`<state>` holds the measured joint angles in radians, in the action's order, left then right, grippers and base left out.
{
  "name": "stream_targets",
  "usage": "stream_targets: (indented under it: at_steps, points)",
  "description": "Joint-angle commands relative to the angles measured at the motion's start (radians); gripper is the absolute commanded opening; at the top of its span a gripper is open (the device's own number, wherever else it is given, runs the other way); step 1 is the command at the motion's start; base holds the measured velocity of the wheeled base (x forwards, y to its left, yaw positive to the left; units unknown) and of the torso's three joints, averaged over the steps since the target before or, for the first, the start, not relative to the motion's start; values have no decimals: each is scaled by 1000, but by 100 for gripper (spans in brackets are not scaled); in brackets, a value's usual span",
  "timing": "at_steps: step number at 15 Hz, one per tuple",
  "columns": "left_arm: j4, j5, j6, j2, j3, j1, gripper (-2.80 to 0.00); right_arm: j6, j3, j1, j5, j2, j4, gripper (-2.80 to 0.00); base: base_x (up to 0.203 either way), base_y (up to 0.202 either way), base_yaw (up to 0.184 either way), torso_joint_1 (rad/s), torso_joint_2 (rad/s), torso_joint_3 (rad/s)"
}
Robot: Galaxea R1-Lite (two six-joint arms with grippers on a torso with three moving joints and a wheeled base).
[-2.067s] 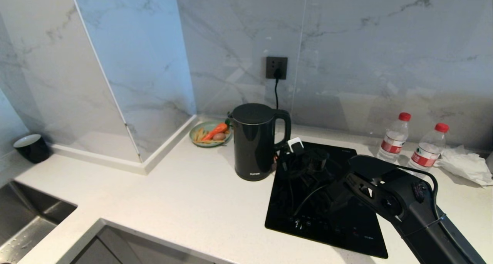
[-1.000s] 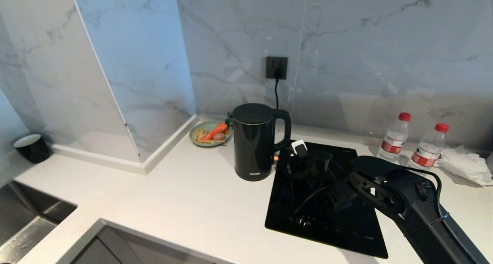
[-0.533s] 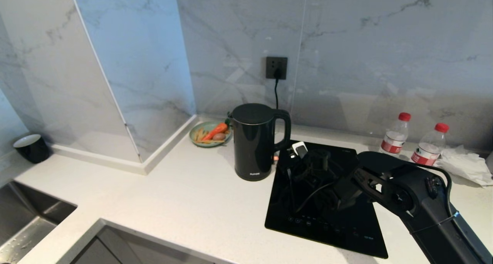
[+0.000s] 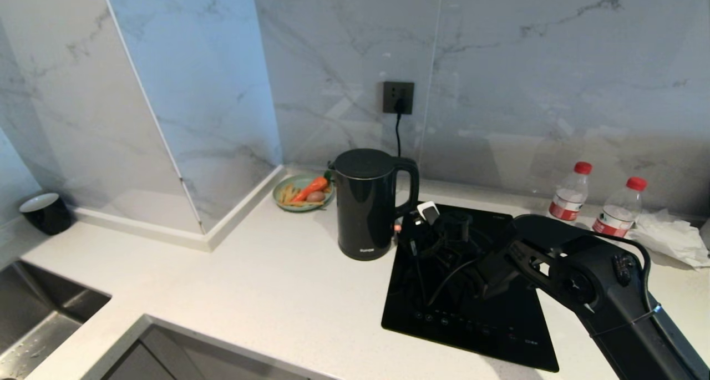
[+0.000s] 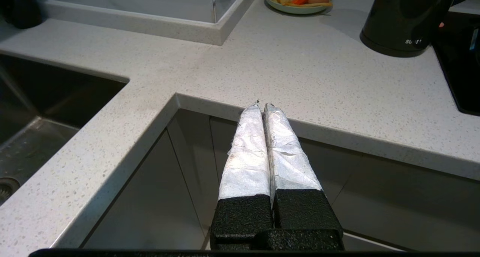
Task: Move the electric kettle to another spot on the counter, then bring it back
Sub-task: Finish boiling water
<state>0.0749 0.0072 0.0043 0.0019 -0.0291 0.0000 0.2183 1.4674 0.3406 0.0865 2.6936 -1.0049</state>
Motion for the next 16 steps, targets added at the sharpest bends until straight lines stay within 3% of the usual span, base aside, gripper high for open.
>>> stream_targets:
  at_steps: [1,16]
  points:
    - [0,0,0,0,0,0,-280,3,4,1,1,3,-14,0,0,0,0,0,0,0]
    - [0,0,0,0,0,0,-280,1,43,3,10,18,-60,0,0,0,0,0,0,0]
